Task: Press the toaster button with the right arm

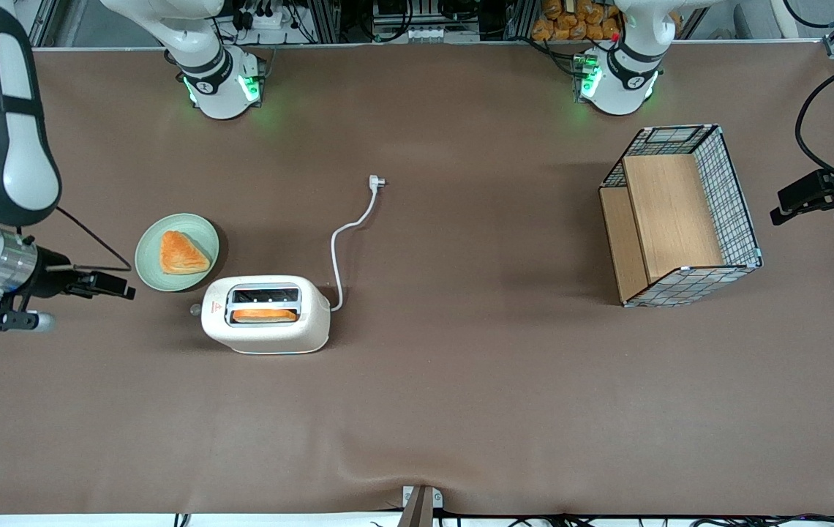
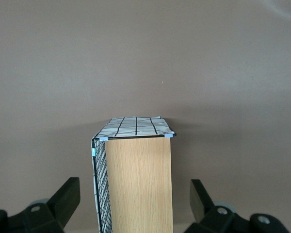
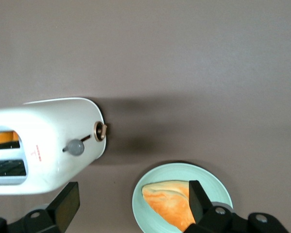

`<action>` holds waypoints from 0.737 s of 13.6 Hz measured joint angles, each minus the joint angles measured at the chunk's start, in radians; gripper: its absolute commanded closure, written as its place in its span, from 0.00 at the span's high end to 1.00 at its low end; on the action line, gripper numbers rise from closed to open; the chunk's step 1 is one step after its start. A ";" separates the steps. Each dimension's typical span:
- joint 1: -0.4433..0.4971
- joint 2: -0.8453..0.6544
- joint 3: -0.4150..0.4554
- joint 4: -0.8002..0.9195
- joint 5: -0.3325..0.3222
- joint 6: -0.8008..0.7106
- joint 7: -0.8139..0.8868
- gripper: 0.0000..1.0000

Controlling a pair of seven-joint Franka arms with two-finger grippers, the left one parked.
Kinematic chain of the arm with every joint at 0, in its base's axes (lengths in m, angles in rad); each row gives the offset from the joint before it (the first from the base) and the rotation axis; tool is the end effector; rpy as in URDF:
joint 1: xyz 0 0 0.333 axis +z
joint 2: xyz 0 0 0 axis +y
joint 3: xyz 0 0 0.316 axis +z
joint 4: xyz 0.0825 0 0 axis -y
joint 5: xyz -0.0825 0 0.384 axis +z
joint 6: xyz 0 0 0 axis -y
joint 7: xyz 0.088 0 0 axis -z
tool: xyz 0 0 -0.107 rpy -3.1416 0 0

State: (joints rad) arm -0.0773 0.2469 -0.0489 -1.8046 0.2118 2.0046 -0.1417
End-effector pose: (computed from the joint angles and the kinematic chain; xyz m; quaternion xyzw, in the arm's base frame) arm 0.6162 -0.0637 0.4050 -0.9950 0.0383 0.0109 0.0912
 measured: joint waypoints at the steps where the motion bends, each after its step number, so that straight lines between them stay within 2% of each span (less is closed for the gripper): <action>1: 0.000 -0.022 0.000 -0.020 -0.009 0.003 0.000 1.00; 7: 0.016 -0.089 0.005 -0.042 -0.023 0.001 0.097 1.00; 10: 0.025 -0.104 0.004 0.019 -0.026 -0.095 0.119 1.00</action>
State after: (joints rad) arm -0.0523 0.1428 -0.0449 -1.7853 0.1855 1.9094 -0.0228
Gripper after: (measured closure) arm 0.000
